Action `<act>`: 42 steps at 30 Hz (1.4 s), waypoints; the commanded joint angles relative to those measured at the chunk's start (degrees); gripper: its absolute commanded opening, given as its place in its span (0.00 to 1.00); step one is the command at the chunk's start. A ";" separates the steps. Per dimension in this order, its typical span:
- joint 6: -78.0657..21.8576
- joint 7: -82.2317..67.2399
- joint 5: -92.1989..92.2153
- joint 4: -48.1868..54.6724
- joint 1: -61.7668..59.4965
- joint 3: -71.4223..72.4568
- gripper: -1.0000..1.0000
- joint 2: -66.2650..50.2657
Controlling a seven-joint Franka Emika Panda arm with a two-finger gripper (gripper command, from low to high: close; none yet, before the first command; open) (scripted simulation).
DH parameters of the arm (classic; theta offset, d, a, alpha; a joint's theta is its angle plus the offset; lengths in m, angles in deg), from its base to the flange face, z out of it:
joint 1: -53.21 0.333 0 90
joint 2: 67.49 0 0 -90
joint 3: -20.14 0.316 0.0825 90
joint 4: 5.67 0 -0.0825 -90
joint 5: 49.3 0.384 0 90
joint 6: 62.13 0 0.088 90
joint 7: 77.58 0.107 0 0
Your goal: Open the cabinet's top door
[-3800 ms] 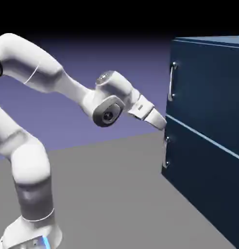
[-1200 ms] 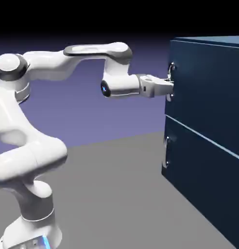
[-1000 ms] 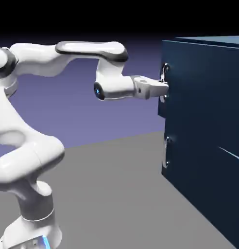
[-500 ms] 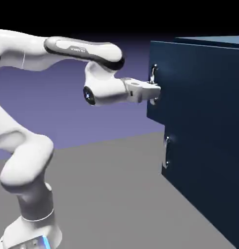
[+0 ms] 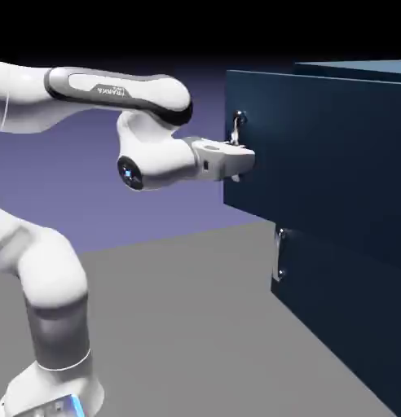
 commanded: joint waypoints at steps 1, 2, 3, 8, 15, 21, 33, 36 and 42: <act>0.49 1.25 -2.57 -0.98 1.59 -1.67 0.00 1.57; 1.02 2.47 -5.07 -1.91 3.16 -3.30 0.00 3.14; 1.61 3.69 -7.56 -2.80 4.69 -4.89 0.00 4.72; 5.63 10.01 -20.02 -6.59 12.09 -12.10 0.00 12.67; 12.91 20.83 -37.46 -10.80 21.16 -19.04 0.00 22.64; 21.81 30.93 -52.42 -13.78 30.26 -23.65 0.00 29.61; -0.55 52.35 -74.52 -19.99 9.72 -24.15 0.00 34.88; -8.02 54.98 -79.27 -20.50 3.98 -26.52 0.00 36.70; -18.54 60.98 -92.74 -20.42 -1.87 -35.31 0.00 41.04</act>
